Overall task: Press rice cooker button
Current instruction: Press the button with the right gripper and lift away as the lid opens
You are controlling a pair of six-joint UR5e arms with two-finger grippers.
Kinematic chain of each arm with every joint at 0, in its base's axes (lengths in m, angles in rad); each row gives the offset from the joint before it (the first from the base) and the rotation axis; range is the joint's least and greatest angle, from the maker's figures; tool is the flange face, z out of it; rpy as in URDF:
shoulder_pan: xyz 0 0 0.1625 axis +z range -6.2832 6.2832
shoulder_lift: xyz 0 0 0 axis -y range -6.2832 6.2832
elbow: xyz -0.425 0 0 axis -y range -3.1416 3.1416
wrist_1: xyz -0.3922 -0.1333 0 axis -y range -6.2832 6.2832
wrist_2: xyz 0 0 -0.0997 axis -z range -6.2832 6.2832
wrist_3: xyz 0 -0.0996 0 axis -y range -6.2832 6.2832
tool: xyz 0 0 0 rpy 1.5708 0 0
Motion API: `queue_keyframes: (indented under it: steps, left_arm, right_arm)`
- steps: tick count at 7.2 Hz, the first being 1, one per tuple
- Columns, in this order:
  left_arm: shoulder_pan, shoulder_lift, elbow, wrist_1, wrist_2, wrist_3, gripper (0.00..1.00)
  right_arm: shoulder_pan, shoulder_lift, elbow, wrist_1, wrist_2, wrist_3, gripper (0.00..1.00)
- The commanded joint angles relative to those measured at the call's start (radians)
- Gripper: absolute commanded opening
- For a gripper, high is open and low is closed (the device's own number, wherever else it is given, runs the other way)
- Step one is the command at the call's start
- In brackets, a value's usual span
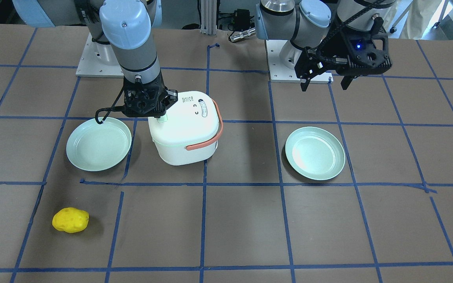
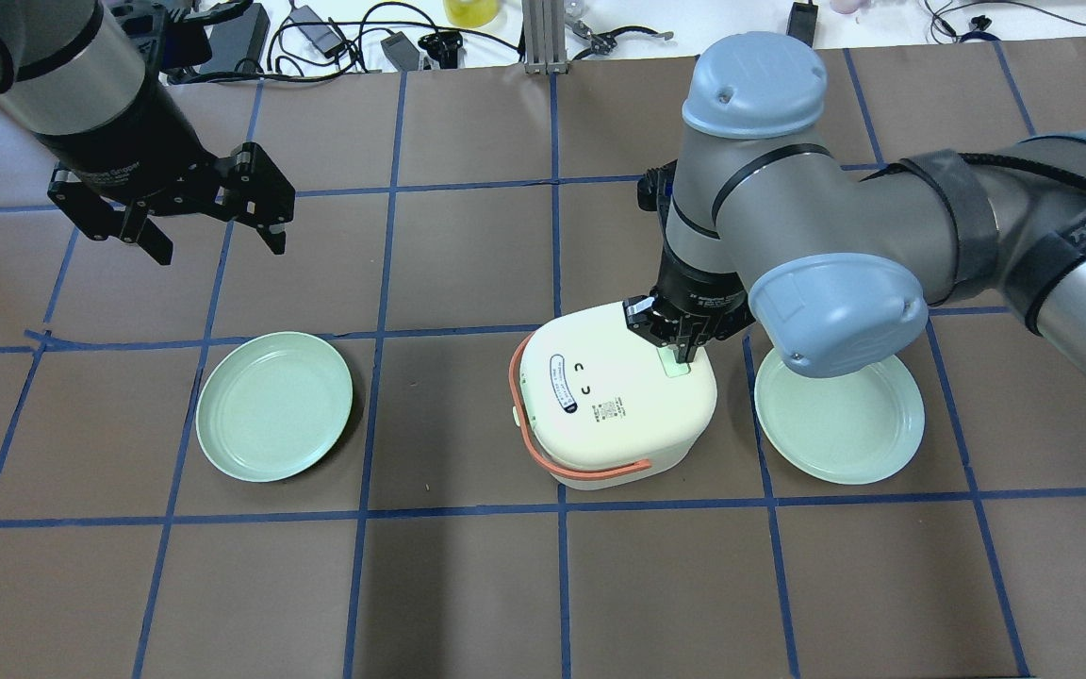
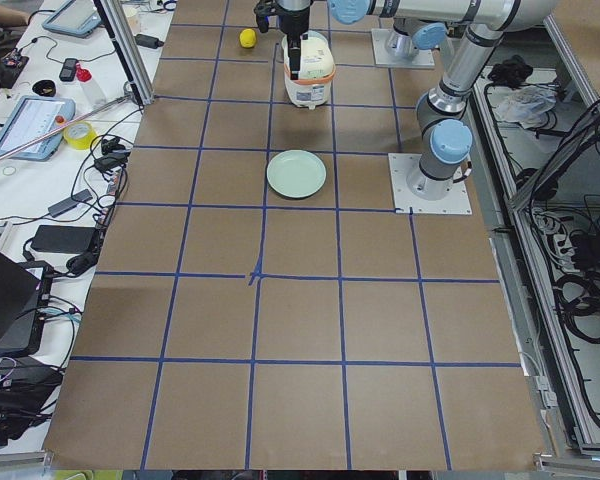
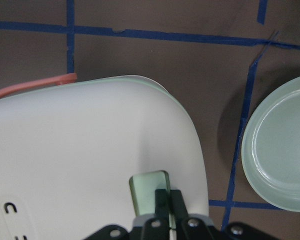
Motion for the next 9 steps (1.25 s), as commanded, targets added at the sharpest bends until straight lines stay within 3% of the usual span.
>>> queue_keyframes:
  steps: [1,3,5,6,9]
  left_arm:
    - [0.0,0.0,0.0,0.0,0.0,-0.001,1.0]
    - [0.0,0.0,0.0,0.0,0.0,0.001,1.0]
    - [0.0,0.0,0.0,0.0,0.0,0.001,1.0]
    - [0.0,0.0,0.0,0.0,0.0,-0.001,1.0]
    - [0.0,0.0,0.0,0.0,0.0,0.001,1.0]
  right_arm:
    - [0.001,0.0,0.003,-0.01,0.0,-0.001,0.16]
    - [-0.004,-0.009,-0.05,-0.006,-0.006,0.013,1.0]
    - [-0.063,0.0,-0.229,0.176,-0.014,0.012,1.0]
    - [-0.146,0.002,-0.315,0.25,-0.003,-0.002,1.0]
    - [-0.28,-0.003,-0.42,0.286,-0.018,-0.142,1.0]
